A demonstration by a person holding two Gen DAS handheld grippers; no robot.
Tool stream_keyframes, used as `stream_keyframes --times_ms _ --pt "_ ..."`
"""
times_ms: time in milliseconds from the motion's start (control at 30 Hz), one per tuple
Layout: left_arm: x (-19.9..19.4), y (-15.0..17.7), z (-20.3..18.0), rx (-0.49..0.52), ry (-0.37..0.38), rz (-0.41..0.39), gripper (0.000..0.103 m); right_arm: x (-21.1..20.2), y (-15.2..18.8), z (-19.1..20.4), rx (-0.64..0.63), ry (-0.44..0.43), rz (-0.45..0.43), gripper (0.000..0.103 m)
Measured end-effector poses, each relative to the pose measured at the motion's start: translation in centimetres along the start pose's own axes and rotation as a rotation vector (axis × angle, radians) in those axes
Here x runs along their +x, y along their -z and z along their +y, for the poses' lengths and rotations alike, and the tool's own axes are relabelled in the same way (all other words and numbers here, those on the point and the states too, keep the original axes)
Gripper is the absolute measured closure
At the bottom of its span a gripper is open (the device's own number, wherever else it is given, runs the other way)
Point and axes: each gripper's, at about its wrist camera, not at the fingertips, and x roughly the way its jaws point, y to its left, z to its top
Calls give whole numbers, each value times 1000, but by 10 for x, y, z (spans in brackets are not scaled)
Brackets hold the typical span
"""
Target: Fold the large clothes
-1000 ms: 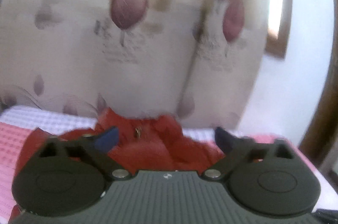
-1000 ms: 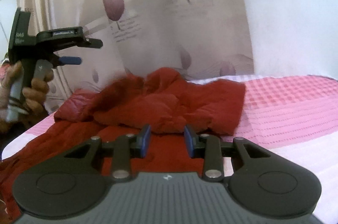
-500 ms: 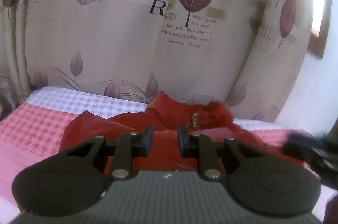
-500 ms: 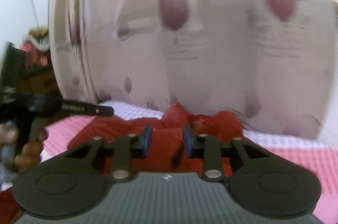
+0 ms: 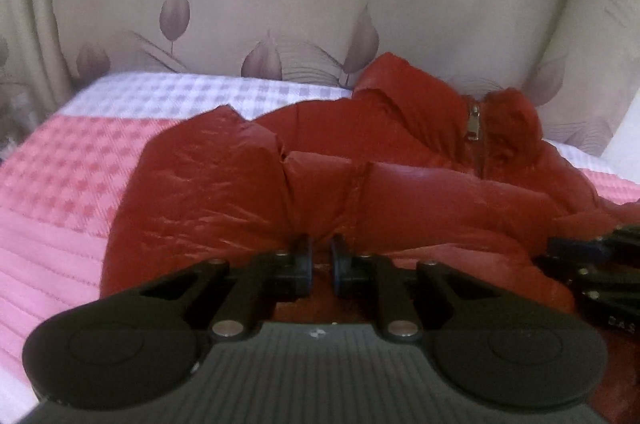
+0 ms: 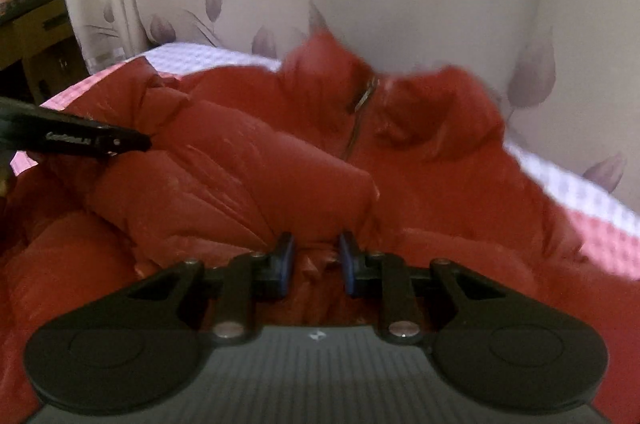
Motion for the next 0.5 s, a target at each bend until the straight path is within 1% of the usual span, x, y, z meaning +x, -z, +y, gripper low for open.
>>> stream_keyframes --times_ms 67,133,267,333,400,433,467,500 --pt "5 2 4 -14 9 10 87 6 1 -1 15 -6 17 80" --pt "10 5 4 -23 16 16 87 10 8 -5 44 -7 13 80" --pt "18 12 -2 17 -19 15 88 14 7 -4 46 5 14 80" --pt "18 12 -6 33 -39 18 88 11 4 -6 60 -3 16 80" --pt "16 11 -12 76 -60 13 88 -6 1 -17 112 -41 -28 78" --pt "14 10 -15 98 -70 11 88 -18 1 -24 134 -47 -75 78" --pt "12 9 -16 107 -72 11 88 -36 3 -35 168 -30 -131 78" --pt "8 7 -18 110 -70 10 84 -52 6 -47 210 1 -170 78"
